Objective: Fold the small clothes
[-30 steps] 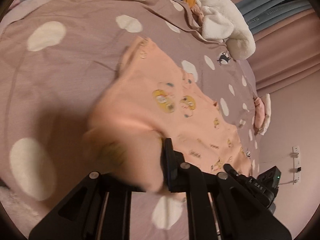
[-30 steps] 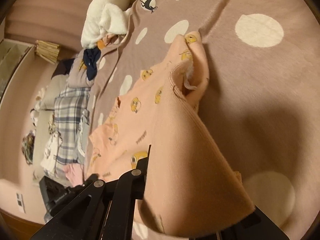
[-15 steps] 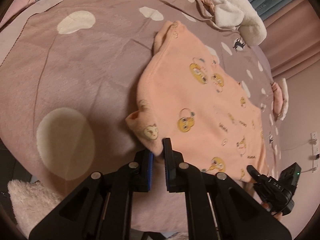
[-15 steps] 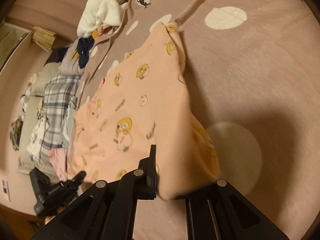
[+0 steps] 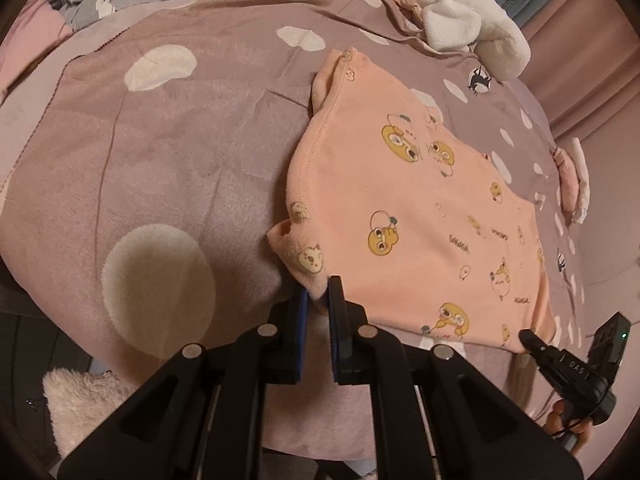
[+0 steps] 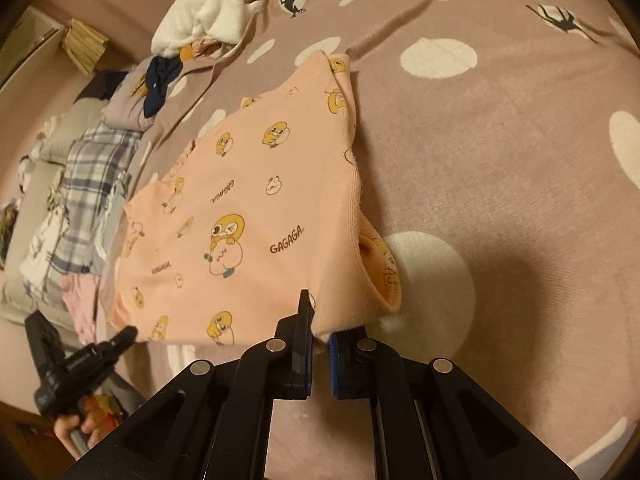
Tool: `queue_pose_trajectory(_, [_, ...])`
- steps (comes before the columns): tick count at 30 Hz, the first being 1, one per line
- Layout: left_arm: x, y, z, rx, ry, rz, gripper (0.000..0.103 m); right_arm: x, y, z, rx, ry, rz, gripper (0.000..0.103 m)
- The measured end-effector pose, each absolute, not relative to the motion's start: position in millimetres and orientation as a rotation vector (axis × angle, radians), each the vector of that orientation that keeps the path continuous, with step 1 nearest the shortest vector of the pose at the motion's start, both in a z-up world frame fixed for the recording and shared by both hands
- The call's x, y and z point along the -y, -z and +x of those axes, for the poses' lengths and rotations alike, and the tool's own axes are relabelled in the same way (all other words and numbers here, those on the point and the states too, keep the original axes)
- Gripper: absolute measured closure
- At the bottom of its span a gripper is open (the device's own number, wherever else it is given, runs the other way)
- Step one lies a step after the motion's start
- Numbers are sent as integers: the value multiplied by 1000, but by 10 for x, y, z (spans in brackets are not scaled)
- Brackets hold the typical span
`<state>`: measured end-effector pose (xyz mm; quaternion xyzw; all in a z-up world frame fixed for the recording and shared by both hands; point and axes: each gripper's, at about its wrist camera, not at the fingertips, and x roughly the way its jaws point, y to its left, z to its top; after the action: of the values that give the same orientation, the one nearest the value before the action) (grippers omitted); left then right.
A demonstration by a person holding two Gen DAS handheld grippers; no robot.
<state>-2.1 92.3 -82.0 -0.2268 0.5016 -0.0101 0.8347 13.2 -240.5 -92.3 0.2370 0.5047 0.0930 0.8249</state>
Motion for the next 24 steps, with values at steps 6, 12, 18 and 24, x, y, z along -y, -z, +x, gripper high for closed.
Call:
queue_pose_trajectory(6, [-961, 855, -69, -1073, -2, -454, 94, 2421, 941, 93, -1081, -189, 492, 96])
queue_pose_trajectory(12, [-955, 795, -107, -1046, 21, -433, 96, 2433, 921, 60, -1084, -180, 484, 96])
queue_pose_trajectory(18, [-886, 705, -123, -1018, 29, -396, 96, 2412, 869, 38, -1082, -165, 445, 96])
queue_pose_trajectory(24, [-861, 635, -141, -998, 19, -355, 96, 2358, 802, -1, -1074, -139, 375, 96])
